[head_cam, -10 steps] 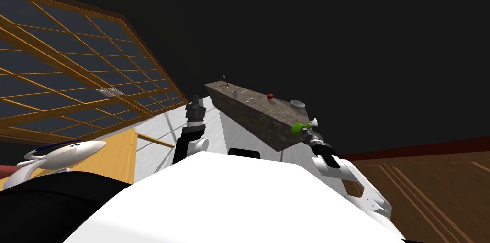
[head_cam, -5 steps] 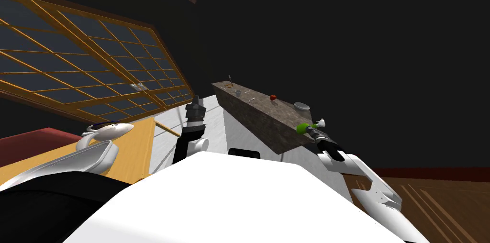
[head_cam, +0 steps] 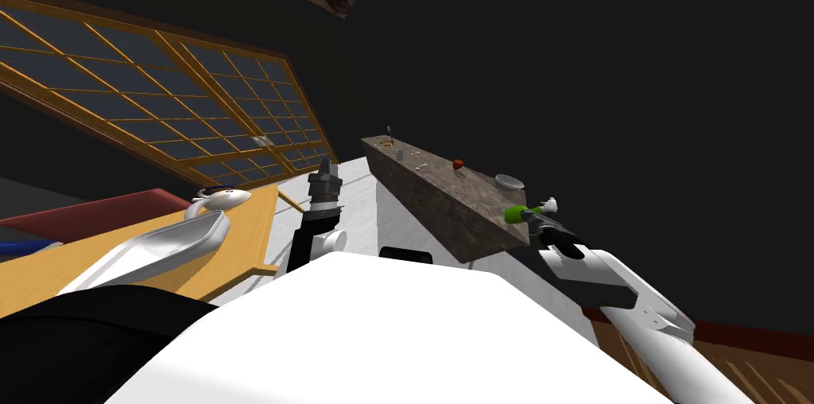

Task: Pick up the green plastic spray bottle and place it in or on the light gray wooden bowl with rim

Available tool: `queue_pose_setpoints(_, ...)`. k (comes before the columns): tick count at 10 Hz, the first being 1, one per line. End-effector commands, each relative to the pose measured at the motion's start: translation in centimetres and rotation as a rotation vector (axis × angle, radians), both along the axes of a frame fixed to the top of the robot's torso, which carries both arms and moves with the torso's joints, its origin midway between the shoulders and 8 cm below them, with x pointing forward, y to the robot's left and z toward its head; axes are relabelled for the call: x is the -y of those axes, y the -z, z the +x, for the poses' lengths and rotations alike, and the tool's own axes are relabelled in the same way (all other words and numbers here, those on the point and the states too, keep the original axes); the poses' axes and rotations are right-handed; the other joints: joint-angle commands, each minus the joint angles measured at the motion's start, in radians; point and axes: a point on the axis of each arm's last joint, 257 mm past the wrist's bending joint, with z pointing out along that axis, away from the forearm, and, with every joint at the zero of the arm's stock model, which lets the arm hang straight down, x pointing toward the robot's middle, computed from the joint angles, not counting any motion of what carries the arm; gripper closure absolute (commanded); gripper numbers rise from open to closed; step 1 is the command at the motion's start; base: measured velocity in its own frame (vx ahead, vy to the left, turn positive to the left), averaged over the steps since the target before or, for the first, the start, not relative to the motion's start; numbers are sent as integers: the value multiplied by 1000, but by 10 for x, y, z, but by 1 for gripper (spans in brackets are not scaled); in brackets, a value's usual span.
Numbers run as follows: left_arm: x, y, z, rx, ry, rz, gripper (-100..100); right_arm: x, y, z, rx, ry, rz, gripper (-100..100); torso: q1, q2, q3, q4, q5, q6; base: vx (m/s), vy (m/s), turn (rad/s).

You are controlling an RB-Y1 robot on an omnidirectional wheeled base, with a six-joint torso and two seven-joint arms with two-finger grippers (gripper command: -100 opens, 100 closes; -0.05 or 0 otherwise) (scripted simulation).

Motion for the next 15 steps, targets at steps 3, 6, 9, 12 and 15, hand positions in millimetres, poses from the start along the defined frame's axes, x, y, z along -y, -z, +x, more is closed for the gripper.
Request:
queue_pose_setpoints(3,0,0,0,0,0,0,0,60,-26,-15,-30,138,-32,100,-4,-3,-2,0,0,-1,29,-175,352)
queue_pose_setpoints(6,0,0,0,0,0,0,0,92,-43,-26,-38,223,-48,100,1,-3,-2,-1,1,1,33,-131,189)
queue_pose_setpoints(9,0,0,0,0,0,0,0,134,-71,-44,-33,339,-66,100,-2,-9,-5,-1,1,0,65,-179,310)
queue_pose_setpoints(12,0,0,0,0,0,0,0,165,-95,-62,-19,437,-76,100,-2,-10,-5,-1,0,1,86,-173,256)
queue_pose_setpoints(15,0,0,0,0,0,0,0,192,-115,-82,0,530,-79,100,1,-11,-6,-1,0,0,85,-146,256)
